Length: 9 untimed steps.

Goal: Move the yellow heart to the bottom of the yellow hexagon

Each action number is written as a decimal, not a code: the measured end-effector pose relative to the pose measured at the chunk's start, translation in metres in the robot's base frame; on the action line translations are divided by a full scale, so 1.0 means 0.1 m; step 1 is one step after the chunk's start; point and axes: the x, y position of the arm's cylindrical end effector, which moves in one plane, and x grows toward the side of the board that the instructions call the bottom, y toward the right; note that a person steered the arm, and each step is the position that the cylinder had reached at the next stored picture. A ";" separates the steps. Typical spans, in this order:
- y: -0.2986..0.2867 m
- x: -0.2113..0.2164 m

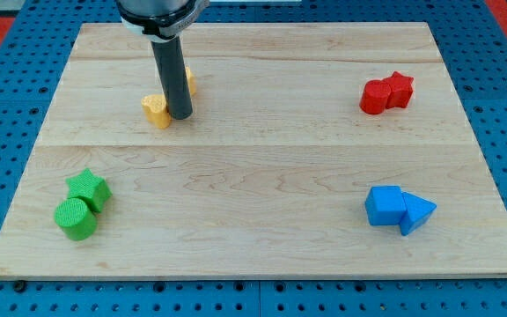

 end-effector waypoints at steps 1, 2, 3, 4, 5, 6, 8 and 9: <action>0.01 0.32; -0.37 0.36; -0.52 0.13; -0.42 -0.03; -0.42 -0.14; -0.42 0.01; -0.07 0.85; -0.18 1.46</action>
